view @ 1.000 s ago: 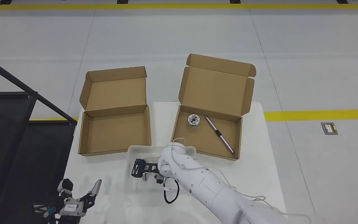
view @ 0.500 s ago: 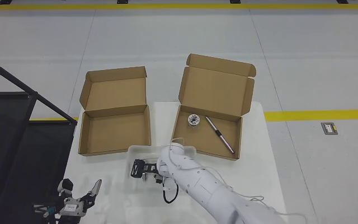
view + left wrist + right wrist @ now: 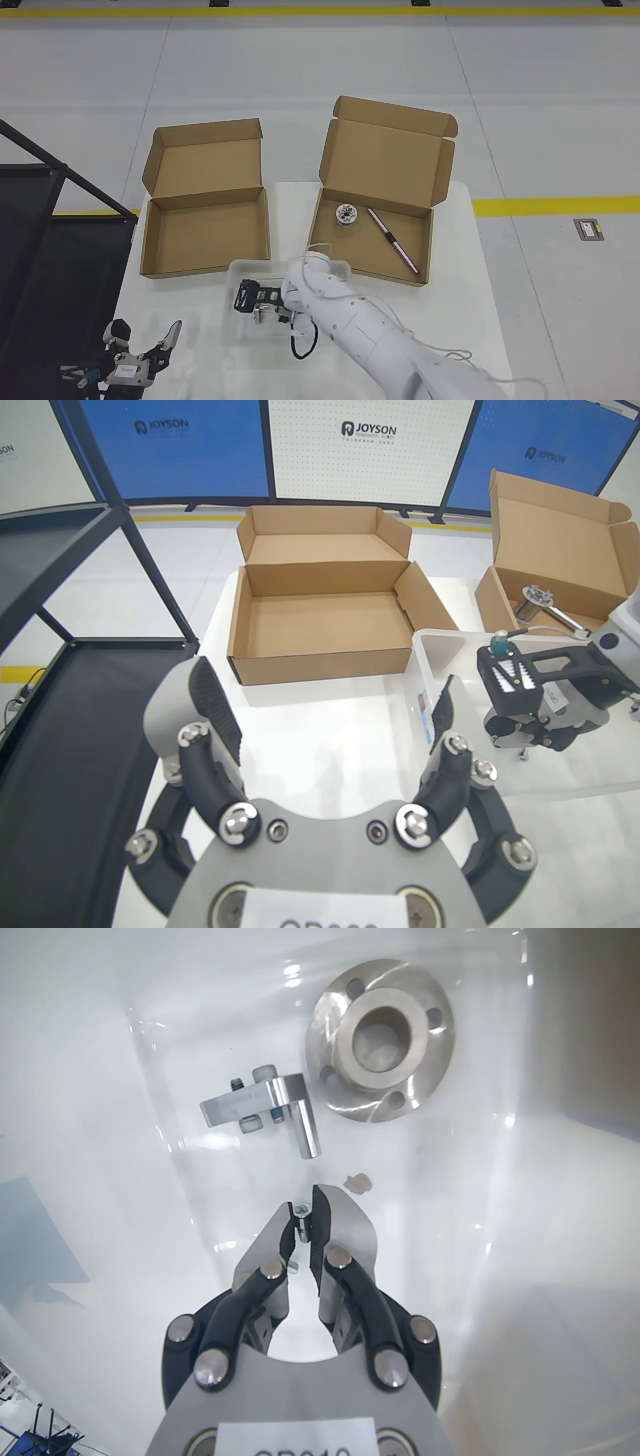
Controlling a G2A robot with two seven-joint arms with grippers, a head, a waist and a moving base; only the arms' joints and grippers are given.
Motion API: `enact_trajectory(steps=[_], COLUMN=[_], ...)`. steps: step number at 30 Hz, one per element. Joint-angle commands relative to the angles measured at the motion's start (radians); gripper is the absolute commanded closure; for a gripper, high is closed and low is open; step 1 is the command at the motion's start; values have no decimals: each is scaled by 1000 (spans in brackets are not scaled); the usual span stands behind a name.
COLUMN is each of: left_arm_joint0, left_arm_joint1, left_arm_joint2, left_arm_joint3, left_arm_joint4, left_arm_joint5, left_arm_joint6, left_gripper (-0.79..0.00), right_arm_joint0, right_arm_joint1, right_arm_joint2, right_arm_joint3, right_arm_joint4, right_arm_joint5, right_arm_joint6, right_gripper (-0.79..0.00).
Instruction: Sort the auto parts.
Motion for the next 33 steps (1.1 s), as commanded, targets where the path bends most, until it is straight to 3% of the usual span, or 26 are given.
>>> enact_trajectory(steps=[1,11,15,17,19,25,33], left_arm_joint0=[0,0,0,0,0,0,0], left_arm_joint1=[0,0,0,0,0,0,0], left_arm_joint2=[0,0,0,0,0,0,0], left_arm_joint3=[0,0,0,0,0,0,0], left_arm_joint4=[0,0,0,0,0,0,0], left_arm_joint5=[0,0,0,0,0,0,0], left_arm_joint6=[0,0,0,0,0,0,0], left_gripper=[-785,-785,-785,-785,-785,-785,-785], right_arm_joint0=[21,143,160,159,146,58,-49], right_arm_joint1=[5,94,155,186,210,260,328], right_arm_joint2=[15,138,178,197,214,253,339], right_arm_joint3=[6,14,-48,-75,-115,-289,-476], right_arm_joint4=[17,137,117,82,50,-12,-97], right_arm_joint5=[-29,-366,-367,-317,-200,77,247], right_arm_joint6=[-17,-194,-306,-329,-310,-76,79], right_gripper=[0,0,0,0,0,0,0])
